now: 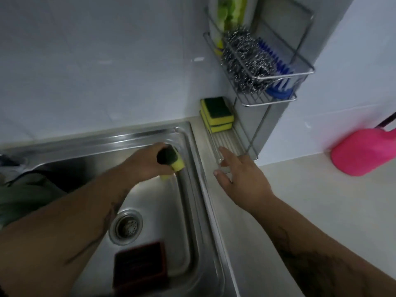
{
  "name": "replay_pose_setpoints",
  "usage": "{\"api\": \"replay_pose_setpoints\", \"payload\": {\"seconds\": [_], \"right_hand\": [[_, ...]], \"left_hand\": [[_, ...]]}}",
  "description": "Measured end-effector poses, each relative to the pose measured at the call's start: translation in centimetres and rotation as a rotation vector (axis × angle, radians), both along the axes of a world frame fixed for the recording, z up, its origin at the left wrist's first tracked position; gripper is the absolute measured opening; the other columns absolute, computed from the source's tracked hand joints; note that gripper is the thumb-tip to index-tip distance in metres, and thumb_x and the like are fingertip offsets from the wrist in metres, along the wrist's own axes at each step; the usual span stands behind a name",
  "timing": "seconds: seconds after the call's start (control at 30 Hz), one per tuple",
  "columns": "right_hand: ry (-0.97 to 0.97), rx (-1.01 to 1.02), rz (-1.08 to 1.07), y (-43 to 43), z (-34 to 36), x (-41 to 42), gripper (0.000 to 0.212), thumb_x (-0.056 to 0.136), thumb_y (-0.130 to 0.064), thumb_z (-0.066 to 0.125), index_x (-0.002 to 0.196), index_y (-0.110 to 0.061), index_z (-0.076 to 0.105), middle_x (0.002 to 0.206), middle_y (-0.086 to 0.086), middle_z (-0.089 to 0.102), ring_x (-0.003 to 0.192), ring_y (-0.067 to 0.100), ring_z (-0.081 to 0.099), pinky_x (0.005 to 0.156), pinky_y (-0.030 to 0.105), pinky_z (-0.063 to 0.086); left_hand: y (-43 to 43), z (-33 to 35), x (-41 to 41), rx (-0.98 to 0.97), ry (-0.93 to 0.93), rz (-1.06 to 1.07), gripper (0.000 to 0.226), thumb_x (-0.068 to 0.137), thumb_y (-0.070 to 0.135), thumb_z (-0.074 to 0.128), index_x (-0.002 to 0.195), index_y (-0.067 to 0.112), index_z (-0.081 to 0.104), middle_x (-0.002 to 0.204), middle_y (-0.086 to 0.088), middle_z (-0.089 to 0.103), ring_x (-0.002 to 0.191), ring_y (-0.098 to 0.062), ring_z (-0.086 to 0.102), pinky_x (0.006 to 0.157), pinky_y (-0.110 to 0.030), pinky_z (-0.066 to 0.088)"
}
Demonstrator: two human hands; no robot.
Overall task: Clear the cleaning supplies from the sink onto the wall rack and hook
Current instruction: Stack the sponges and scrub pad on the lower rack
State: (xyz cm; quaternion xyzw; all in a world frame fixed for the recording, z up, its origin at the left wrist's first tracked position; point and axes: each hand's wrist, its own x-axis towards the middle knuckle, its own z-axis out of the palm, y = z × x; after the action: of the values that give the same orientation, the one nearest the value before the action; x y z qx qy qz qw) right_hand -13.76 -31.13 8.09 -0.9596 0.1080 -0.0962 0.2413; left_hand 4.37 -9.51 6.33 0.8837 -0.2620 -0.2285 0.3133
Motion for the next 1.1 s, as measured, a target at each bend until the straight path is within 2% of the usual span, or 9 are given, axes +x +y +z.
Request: {"api": "replay_pose_setpoints", "payload": {"seconds": [0.17, 0.23, 0.3, 0.37, 0.47, 0.6, 0.7, 0.9, 1.1], "right_hand": [[-0.182, -0.083, -0.033, -1.1, 0.9, 2.2, 0.047, 0.09, -0.027, 0.062, 0.132, -0.009, 0.054, 0.113, 0.013, 0.067, 0.105, 0.033, 0.057, 0.088, 0.041, 0.049], [-0.21, -0.099, -0.022, -1.6, 0.6, 3.3, 0.046, 0.089, -0.024, 0.063, 0.13, -0.004, 0.056, 0.119, 0.017, 0.065, 0.111, 0.036, 0.055, 0.095, 0.044, 0.046], [-0.17, -0.105, -0.013, -2.2, 0.0, 4.3, 0.049, 0.091, -0.028, 0.06, 0.131, -0.001, 0.054, 0.129, 0.02, 0.059, 0.121, 0.038, 0.05, 0.103, 0.046, 0.041], [-0.082, -0.128, -0.005, -2.6, -0.9, 5.1, 0.056, 0.093, -0.036, 0.055, 0.137, -0.002, 0.049, 0.14, 0.02, 0.05, 0.132, 0.036, 0.042, 0.11, 0.047, 0.035], [-0.021, -0.157, -0.057, -2.7, -2.6, 5.5, 0.057, 0.094, -0.043, 0.051, 0.138, -0.007, 0.049, 0.144, 0.016, 0.049, 0.136, 0.032, 0.039, 0.109, 0.047, 0.037], [-0.032, -0.162, -0.081, -2.8, -3.8, 5.9, 0.055, 0.094, -0.046, 0.048, 0.134, -0.01, 0.054, 0.139, 0.012, 0.056, 0.132, 0.03, 0.047, 0.103, 0.046, 0.044], [-0.051, -0.2, -0.061, -2.9, -4.0, 6.0, 0.054, 0.093, -0.046, 0.046, 0.131, -0.009, 0.057, 0.133, 0.011, 0.06, 0.126, 0.029, 0.051, 0.1, 0.041, 0.046], [-0.098, -0.25, -0.069, -2.6, -4.0, 6.0, 0.046, 0.092, -0.04, 0.052, 0.125, -0.008, 0.062, 0.125, 0.01, 0.065, 0.119, 0.029, 0.056, 0.095, 0.038, 0.045], [-0.051, -0.24, -0.062, -2.8, -3.6, 5.9, 0.046, 0.093, -0.043, 0.049, 0.124, -0.011, 0.062, 0.123, 0.007, 0.065, 0.119, 0.028, 0.055, 0.091, 0.037, 0.047]], "left_hand": [[-6.9, 5.0, 4.1, -0.17, -0.108, -0.051, 0.073, 0.057, 0.047, 0.077, 0.125, 0.041, 0.053, 0.107, 0.024, 0.061, 0.095, 0.0, 0.059, 0.074, -0.014, 0.043], [-9.5, 5.8, 4.9, -0.182, -0.161, -0.112, 0.074, 0.064, 0.039, 0.08, 0.131, 0.032, 0.052, 0.111, 0.017, 0.059, 0.095, -0.003, 0.056, 0.071, -0.01, 0.039], [-12.1, 6.0, 5.8, -0.168, -0.218, -0.17, 0.067, 0.068, 0.03, 0.082, 0.129, 0.017, 0.056, 0.115, 0.005, 0.062, 0.098, -0.011, 0.058, 0.072, -0.017, 0.048], [-14.2, 5.5, 6.4, -0.134, -0.242, -0.211, 0.065, 0.07, 0.027, 0.082, 0.128, 0.009, 0.058, 0.12, -0.009, 0.064, 0.105, -0.022, 0.06, 0.087, -0.035, 0.053], [-16.4, 4.1, 7.5, -0.074, -0.305, -0.253, 0.075, 0.076, 0.029, 0.081, 0.139, 0.002, 0.048, 0.136, -0.019, 0.053, 0.125, -0.031, 0.049, 0.106, -0.038, 0.04], [-17.7, 1.9, 8.9, -0.026, -0.365, -0.259, 0.08, 0.084, 0.044, 0.069, 0.15, 0.016, 0.033, 0.156, -0.013, 0.03, 0.143, -0.025, 0.027, 0.118, -0.035, 0.023], [-17.7, -0.1, 9.6, -0.059, -0.358, -0.248, 0.081, 0.088, 0.047, 0.062, 0.154, 0.019, 0.023, 0.161, -0.01, 0.019, 0.147, -0.024, 0.019, 0.12, -0.04, 0.02], [-17.4, -1.4, 9.6, -0.125, -0.455, -0.239, 0.083, 0.086, 0.049, 0.062, 0.153, 0.015, 0.026, 0.159, -0.014, 0.022, 0.146, -0.028, 0.023, 0.119, -0.042, 0.024], [-17.5, 1.1, 9.4, -0.071, -0.525, -0.263, 0.088, 0.079, 0.055, 0.067, 0.152, 0.02, 0.03, 0.16, -0.013, 0.02, 0.146, -0.03, 0.021, 0.118, -0.043, 0.026]]}}
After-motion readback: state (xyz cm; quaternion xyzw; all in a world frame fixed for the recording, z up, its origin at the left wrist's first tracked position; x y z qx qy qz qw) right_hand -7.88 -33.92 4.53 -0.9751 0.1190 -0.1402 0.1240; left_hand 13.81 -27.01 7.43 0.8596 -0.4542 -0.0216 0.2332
